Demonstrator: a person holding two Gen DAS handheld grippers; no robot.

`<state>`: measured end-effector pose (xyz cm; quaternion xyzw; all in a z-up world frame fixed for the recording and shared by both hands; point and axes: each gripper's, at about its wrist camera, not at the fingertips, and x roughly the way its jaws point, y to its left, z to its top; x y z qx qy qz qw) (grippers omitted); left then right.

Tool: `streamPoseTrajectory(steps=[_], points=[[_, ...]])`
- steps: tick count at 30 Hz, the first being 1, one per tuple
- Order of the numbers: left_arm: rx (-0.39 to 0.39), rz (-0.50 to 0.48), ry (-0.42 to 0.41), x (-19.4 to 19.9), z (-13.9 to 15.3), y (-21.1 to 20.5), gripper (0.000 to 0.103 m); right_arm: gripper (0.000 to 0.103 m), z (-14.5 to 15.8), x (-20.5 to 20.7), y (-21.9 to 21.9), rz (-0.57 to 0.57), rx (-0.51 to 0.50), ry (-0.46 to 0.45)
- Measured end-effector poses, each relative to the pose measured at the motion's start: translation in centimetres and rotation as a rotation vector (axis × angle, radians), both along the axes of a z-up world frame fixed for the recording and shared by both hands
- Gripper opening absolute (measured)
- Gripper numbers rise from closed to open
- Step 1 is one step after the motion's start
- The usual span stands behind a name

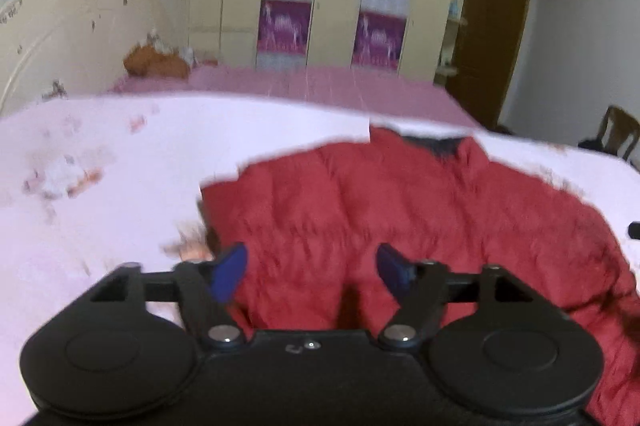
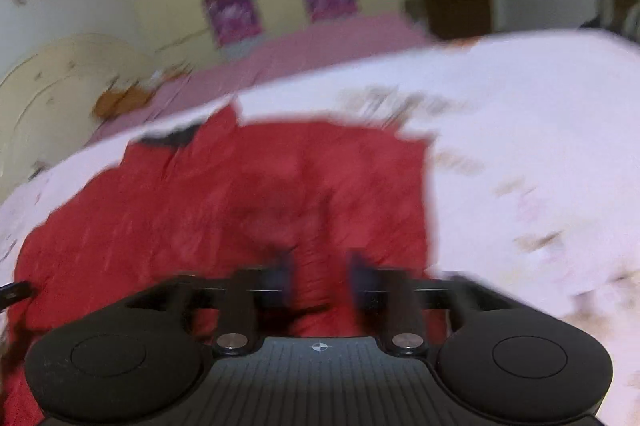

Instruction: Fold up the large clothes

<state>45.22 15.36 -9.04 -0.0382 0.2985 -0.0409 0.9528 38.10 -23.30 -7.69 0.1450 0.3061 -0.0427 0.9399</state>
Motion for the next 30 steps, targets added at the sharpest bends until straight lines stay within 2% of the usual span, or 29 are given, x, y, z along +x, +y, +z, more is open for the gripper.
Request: streamPoseTrajectory(steps=[2, 3, 4, 5, 6, 9, 12, 15, 19, 20, 21, 23, 24, 25, 27, 30], points=[[-0.021, -0.032, 0.003, 1.5, 0.3, -0.4, 0.072, 0.085, 1.0, 0.6, 0.6, 0.05, -0.021, -0.028], [-0.021, -0.053, 0.011, 2.4, 0.2, -1.0, 0.071, 0.079, 1.1, 1.6, 1.5, 0.082, -0.034, -0.029], [-0.014, -0.077, 0.019, 3.3, 0.1, -1.7, 0.071, 0.059, 1.1, 2.7, 2.4, 0.116, -0.037, -0.022], [0.0, -0.097, 0.027, 4.2, -0.2, -2.5, 0.069, 0.051, 1.0, 4.1, 3.6, 0.155, -0.038, -0.005], [0.013, -0.111, 0.037, 5.0, -0.6, -3.2, 0.069, 0.049, 0.7, 5.3, 4.8, 0.186, -0.048, 0.003], [0.049, -0.116, 0.076, 7.0, -2.2, -4.1, 0.071, 0.049, -1.0, 7.9, 7.8, 0.245, -0.106, 0.031], [0.06, -0.098, 0.105, 8.0, -3.8, -3.0, 0.072, 0.049, -3.8, 9.4, 8.6, 0.264, -0.167, 0.094], [0.029, -0.09, 0.114, 8.4, -4.5, -2.2, 0.074, 0.049, -5.7, 9.5, 7.5, 0.24, -0.142, 0.095], [0.052, -0.085, 0.122, 7.9, -3.8, -2.4, 0.073, 0.049, -5.5, 9.4, 7.9, 0.242, -0.177, 0.105], [0.055, -0.081, 0.119, 7.3, -3.0, -2.5, 0.071, 0.049, -5.0, 9.5, 8.0, 0.236, -0.179, 0.116], [0.047, -0.084, 0.106, 6.7, -2.3, -2.6, 0.074, 0.049, -4.1, 9.1, 8.0, 0.222, -0.187, 0.114], [0.043, -0.098, 0.083, 5.0, -1.0, -3.2, 0.078, 0.051, -2.0, 7.4, 8.0, 0.205, -0.19, 0.06], [0.052, -0.1, 0.078, 4.2, -0.6, -3.7, 0.078, 0.067, -1.2, 6.5, 8.0, 0.21, -0.176, 0.041], [0.047, -0.105, 0.07, 3.4, -0.3, -4.1, 0.08, 0.075, -0.9, 5.8, 8.1, 0.216, -0.174, 0.029], [0.037, -0.113, 0.084, 2.6, -0.3, -5.0, 0.08, 0.075, -0.8, 4.9, 8.8, 0.241, -0.173, 0.026], [0.067, -0.125, 0.09, 2.1, -0.8, -6.5, 0.079, 0.075, -1.9, 4.6, 10.0, 0.284, -0.168, 0.054]])
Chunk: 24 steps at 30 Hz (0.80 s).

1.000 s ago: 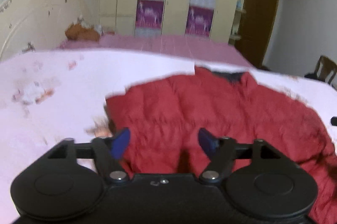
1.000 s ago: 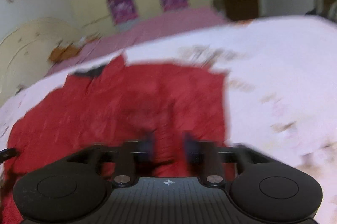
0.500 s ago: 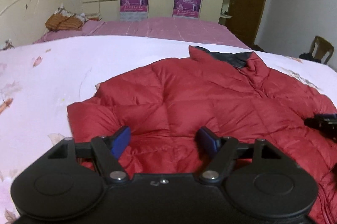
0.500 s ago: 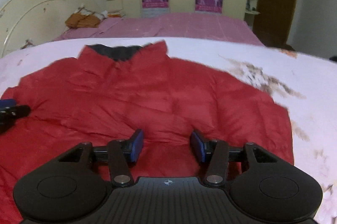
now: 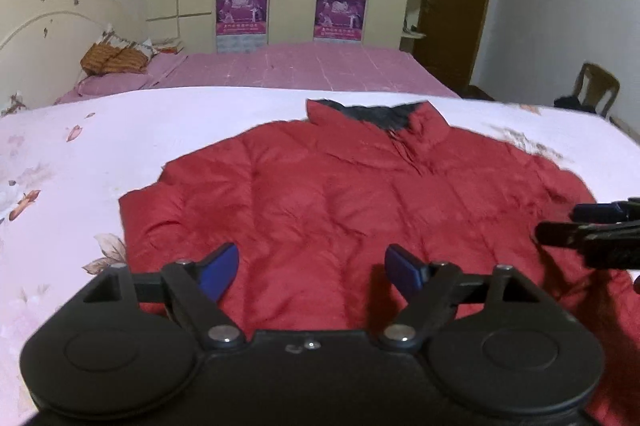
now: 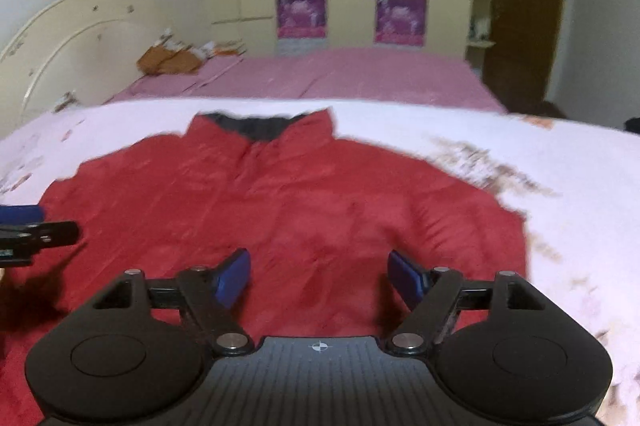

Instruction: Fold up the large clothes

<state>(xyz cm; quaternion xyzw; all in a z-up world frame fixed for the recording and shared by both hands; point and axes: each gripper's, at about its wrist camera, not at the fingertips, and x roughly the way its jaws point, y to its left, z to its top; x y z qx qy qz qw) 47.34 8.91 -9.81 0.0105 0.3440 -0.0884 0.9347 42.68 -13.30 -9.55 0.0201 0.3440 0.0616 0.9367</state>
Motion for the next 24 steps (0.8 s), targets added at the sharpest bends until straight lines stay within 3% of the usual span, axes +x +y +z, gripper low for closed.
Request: streamPoseTrajectory(steps=[11, 17, 19, 21, 22, 24], points=[[0.024, 0.016, 0.041, -0.1, -2.2, 0.6, 0.081, 0.075, -2.9, 0.0, 0.4, 0.014, -0.039, 0.05], [0.027, 0.063, 0.043, -1.6, -2.7, 4.2, 0.081, 0.074, -2.9, -1.5, -3.4, -0.077, -0.058, 0.055], [0.03, 0.062, 0.043, -1.5, -2.7, 4.3, 0.08, 0.075, -3.6, -1.7, -5.0, -0.108, 0.015, 0.081], [0.048, 0.068, 0.052, -1.2, -2.3, 3.9, 0.078, 0.074, -3.5, -1.7, -4.9, -0.107, 0.01, 0.081], [0.047, 0.071, 0.041, -1.3, -1.7, 3.8, 0.075, 0.073, -3.0, -1.7, -4.8, -0.111, 0.001, 0.073], [0.04, 0.069, -0.02, -1.3, -0.2, 4.0, 0.078, 0.056, -1.1, -2.3, -5.1, -0.127, 0.022, 0.0]])
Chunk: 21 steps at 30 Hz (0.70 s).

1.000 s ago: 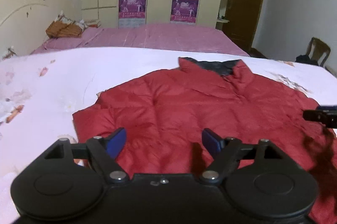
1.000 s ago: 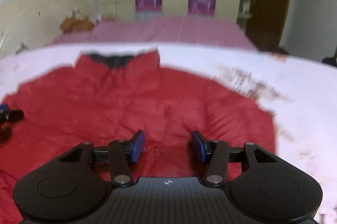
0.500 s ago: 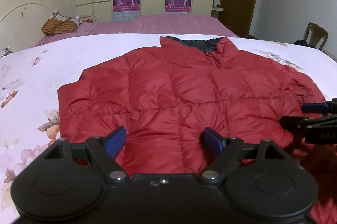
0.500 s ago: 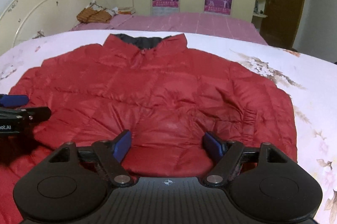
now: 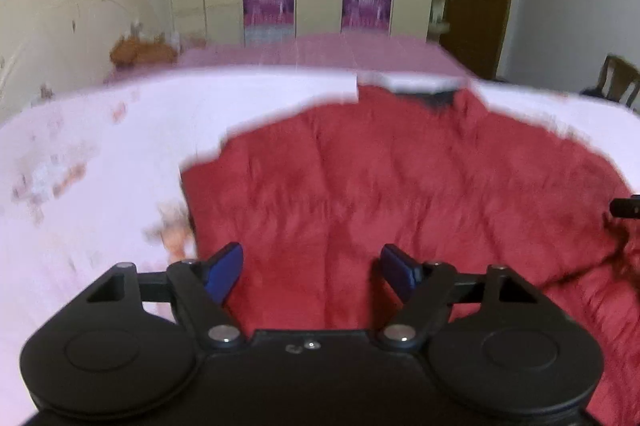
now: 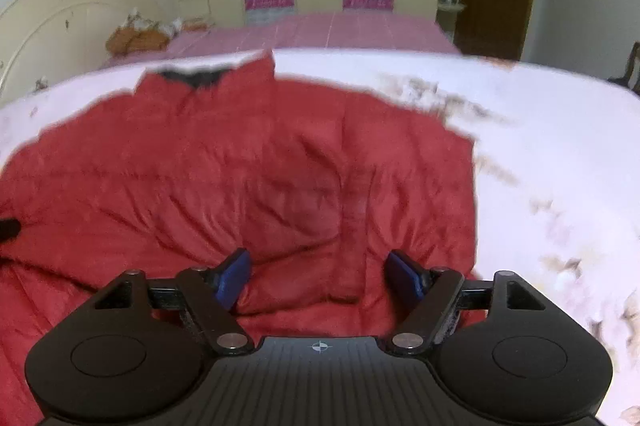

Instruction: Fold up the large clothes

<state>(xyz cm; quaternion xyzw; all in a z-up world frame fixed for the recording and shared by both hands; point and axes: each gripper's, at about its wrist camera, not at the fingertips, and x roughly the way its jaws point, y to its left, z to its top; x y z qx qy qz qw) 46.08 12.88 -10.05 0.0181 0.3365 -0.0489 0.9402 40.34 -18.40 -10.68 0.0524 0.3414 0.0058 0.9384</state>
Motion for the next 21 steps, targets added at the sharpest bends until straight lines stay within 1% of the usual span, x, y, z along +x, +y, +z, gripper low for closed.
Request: streamPoseTrajectory(steps=[2, 3, 6, 7, 9, 10, 13, 16, 17, 18, 20, 21], points=[[0.004, -0.003, -0.02, 1.2, 0.8, 0.3, 0.078, 0.053, 1.3, 0.5, -0.5, -0.023, -0.004, -0.051], [0.006, -0.001, -0.015, 2.2, 0.9, 0.4, 0.078, 0.049, 1.5, 1.2, -0.7, -0.027, -0.007, -0.054], [-0.007, -0.002, 0.012, 5.0, 0.1, 0.7, 0.077, 0.047, 1.2, 4.4, -0.5, -0.013, -0.017, -0.026], [-0.003, 0.0, 0.034, 6.0, -0.5, 0.7, 0.077, 0.04, 0.8, 5.3, -0.3, -0.005, -0.034, -0.009], [-0.015, -0.002, 0.066, 7.2, -1.9, 0.9, 0.079, 0.03, -0.5, 6.8, -0.3, -0.003, -0.047, 0.043], [-0.022, 0.0, 0.062, 7.1, -2.2, 1.2, 0.08, 0.03, -1.1, 7.5, -0.4, -0.01, -0.049, 0.051], [-0.006, -0.004, 0.055, 7.1, -2.7, 0.9, 0.082, 0.03, -1.9, 7.9, -0.8, -0.025, -0.03, 0.052], [-0.013, 0.006, 0.064, 6.7, -2.4, 1.1, 0.081, 0.03, -2.4, 8.2, -0.5, -0.016, -0.053, 0.059], [-0.007, -0.001, 0.055, 6.3, -2.0, 1.1, 0.077, 0.03, -2.0, 8.0, -0.5, -0.021, -0.054, 0.061], [-0.008, -0.006, 0.042, 5.6, -1.5, 1.1, 0.077, 0.03, -1.2, 7.3, -0.6, -0.033, -0.049, 0.041], [-0.034, -0.019, 0.022, 4.7, -0.9, 1.3, 0.077, 0.03, 0.1, 5.9, -0.5, -0.038, -0.039, -0.013], [-0.026, -0.018, 0.015, 4.2, -0.9, 1.1, 0.077, 0.03, 0.5, 5.3, -0.3, -0.034, -0.043, -0.024]])
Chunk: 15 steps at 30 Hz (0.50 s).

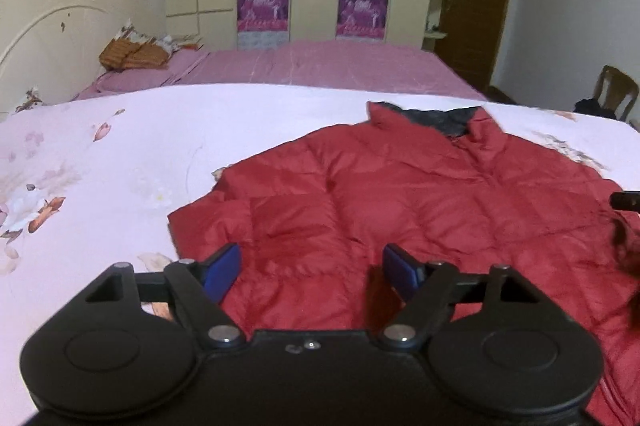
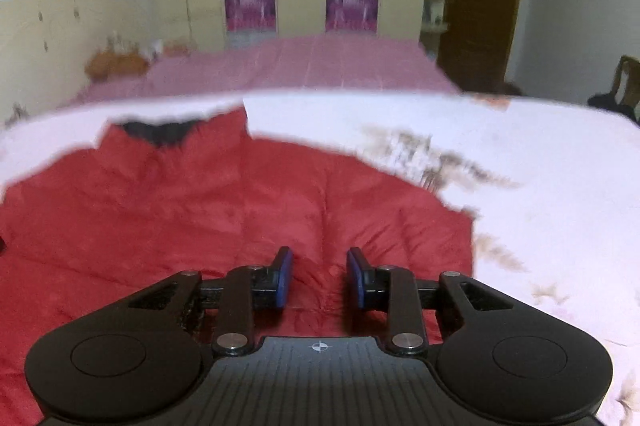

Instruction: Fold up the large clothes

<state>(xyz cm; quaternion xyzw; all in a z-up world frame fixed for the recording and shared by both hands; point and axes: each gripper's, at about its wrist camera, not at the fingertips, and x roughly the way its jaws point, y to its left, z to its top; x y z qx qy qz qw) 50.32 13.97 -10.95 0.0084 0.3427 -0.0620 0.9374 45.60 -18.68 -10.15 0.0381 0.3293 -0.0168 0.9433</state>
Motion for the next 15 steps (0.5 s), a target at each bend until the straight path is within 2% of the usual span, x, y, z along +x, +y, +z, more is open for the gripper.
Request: streamPoseTrajectory(steps=[2, 3, 4, 7, 8, 9, 12, 15], points=[[0.009, -0.001, 0.031, 0.3, -0.9, -0.3, 0.078, 0.03, -0.2, -0.5, 0.4, 0.013, 0.007, 0.007], [0.009, -0.002, 0.05, 0.5, -1.5, -0.5, 0.079, 0.03, -1.1, -0.1, 0.7, 0.023, 0.007, 0.052], [0.013, -0.006, 0.049, 0.7, -1.8, -0.6, 0.08, 0.03, -2.0, 0.3, 1.0, 0.029, -0.008, 0.088], [0.041, -0.011, 0.055, 0.9, -1.6, -0.8, 0.08, 0.03, -2.7, 0.9, 2.2, 0.05, -0.086, 0.094], [0.049, -0.018, 0.048, 0.7, -1.1, -0.9, 0.075, 0.03, -2.4, 1.0, 2.3, 0.048, -0.095, 0.101], [0.051, -0.023, 0.037, 0.3, -0.5, -1.0, 0.074, 0.03, -1.9, 0.8, 2.3, 0.044, -0.085, 0.098], [0.017, -0.063, -0.005, -2.0, 1.0, -1.1, 0.079, 0.03, 0.5, -1.8, 2.2, 0.058, -0.053, 0.016], [-0.014, -0.07, -0.008, -4.0, 1.0, -1.3, 0.079, 0.03, 1.0, -4.7, 2.3, 0.06, -0.035, 0.024]])
